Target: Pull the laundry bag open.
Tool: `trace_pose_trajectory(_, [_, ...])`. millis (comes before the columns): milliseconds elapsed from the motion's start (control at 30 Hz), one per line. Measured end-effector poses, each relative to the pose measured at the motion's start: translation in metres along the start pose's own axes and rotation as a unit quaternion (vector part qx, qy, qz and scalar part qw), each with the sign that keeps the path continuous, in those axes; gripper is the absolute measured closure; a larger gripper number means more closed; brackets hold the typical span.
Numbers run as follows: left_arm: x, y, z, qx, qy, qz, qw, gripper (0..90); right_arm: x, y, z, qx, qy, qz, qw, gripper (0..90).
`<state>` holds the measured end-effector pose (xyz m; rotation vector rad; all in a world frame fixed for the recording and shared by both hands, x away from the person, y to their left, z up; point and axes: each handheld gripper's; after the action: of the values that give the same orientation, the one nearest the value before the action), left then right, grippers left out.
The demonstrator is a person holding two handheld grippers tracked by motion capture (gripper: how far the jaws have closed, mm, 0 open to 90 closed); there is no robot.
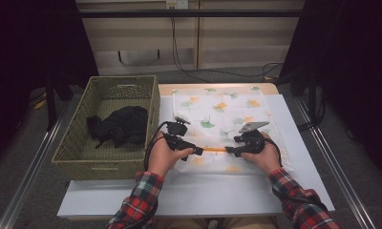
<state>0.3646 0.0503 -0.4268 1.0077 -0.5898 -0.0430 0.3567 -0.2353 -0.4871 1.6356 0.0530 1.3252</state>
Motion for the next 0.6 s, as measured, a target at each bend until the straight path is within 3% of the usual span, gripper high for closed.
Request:
trace_pose_trajectory(167, [-0.0004,-0.0005,0.0027,0.006,-0.005,-0.001,1.0,6.6,0.0016,-0.0012,0.0003,0.002,-0.007,0.005,1.0,51.5])
trace_pose_trajectory(433, [-0.0027,-0.0019,0.0027,0.006,-0.002,-0.003,1.0,6.6,0.0049,0.0,0.0024,0.006,-0.039,-0.005,0.9992,70.6])
trace_pose_trajectory(600, [-0.0019,-0.0014,0.0029,0.004,-0.004,-0.001,1.0,6.6,0.008,0.0003,0.0059,0.0,-0.044,-0.018,0.9988,75.2])
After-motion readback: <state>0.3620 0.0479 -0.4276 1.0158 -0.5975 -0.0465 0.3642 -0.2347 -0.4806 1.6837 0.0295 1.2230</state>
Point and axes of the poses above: each handheld gripper's, and its own axes: y roughly backward along the jaws, x roughly out of its top, z roughly to its right, and after that the axes turned 11 degrees about y, right-handed
